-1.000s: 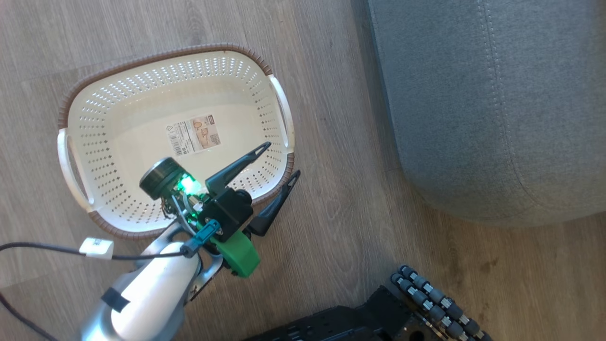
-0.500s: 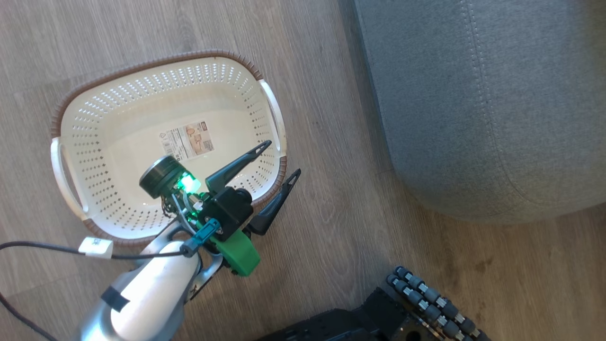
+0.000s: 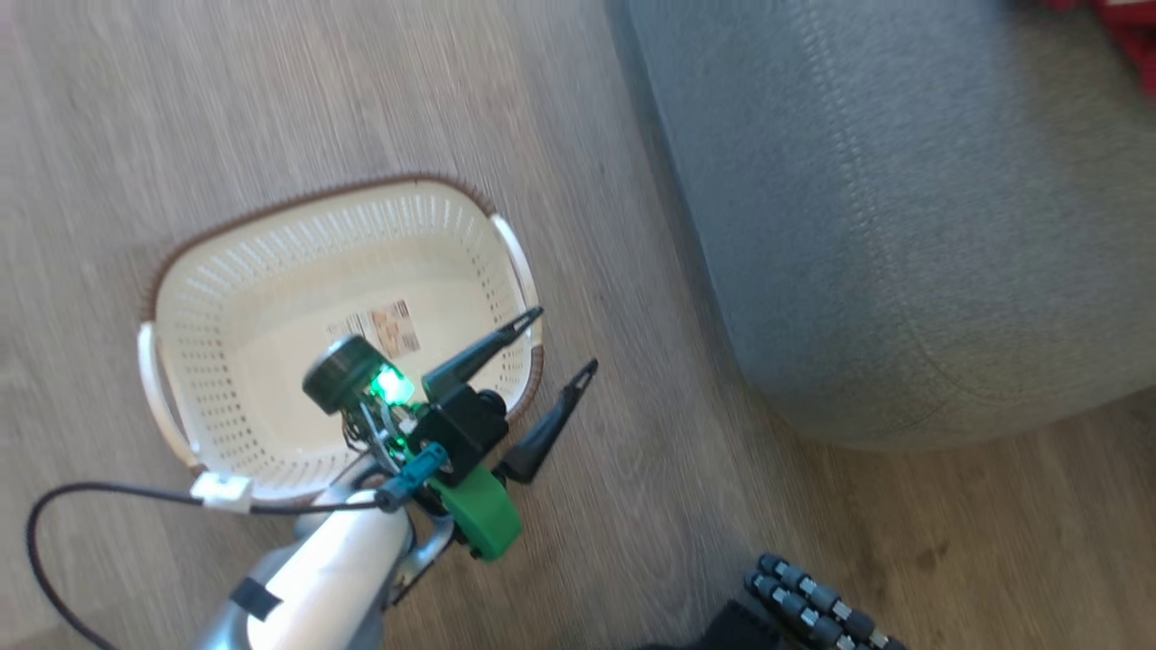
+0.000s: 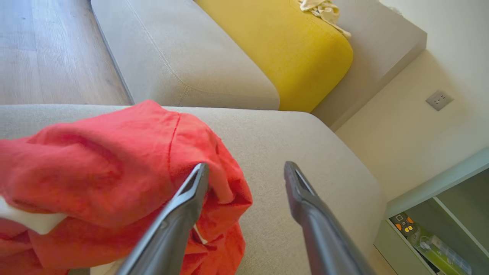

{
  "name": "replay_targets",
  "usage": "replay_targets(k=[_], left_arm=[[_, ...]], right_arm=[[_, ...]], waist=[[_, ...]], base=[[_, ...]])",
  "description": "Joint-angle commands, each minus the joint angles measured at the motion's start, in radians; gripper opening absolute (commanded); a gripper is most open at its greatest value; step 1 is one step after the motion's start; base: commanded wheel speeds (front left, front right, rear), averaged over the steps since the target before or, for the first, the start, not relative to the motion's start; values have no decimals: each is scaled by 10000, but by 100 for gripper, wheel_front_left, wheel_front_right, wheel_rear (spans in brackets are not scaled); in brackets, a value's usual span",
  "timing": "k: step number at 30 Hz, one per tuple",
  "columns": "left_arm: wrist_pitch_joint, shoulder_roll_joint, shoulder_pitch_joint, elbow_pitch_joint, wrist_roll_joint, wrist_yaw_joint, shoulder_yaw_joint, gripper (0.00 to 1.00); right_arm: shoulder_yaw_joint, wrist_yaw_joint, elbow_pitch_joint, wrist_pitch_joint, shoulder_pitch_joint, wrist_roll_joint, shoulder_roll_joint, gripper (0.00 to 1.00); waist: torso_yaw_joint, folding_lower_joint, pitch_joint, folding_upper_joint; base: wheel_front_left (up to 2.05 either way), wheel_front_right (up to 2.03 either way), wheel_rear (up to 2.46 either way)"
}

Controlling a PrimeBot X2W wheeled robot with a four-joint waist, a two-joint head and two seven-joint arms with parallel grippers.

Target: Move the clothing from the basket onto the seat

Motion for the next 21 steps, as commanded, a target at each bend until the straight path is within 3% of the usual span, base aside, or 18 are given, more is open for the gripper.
replay_targets(k=[1, 9, 14, 17, 21], left_arm=[[-51, -129, 131, -223, -104, -10, 220, 100], [-51, -801, 625, -1, -212, -10, 338, 100], [-51, -1153, 931, 54, -333, -10, 670, 100], [-51, -1439, 1027, 51, -334, -10, 878, 100], [-51, -1648, 1143, -4, -332, -10, 1159, 100]], right_arm=[[224, -4, -347, -3, -128, -94, -316, 100], [782, -4, -99, -51, -269, -94, -778, 100], [705, -4, 284, -589, -575, -53, -643, 100], [286, -4, 1077, -1348, -1192, 930, -342, 100], [1116, -4, 1626, -1795, -1450, 1401, -337, 100]], waist=[[-39, 0, -721, 0], [-19, 0, -2332, 0], [25, 0, -2993, 0], [189, 0, -3539, 0], [322, 0, -3938, 0]], base=[[0, 0, 0], [0, 0, 0], [0, 0, 0], [0, 0, 0], [0, 0, 0]])
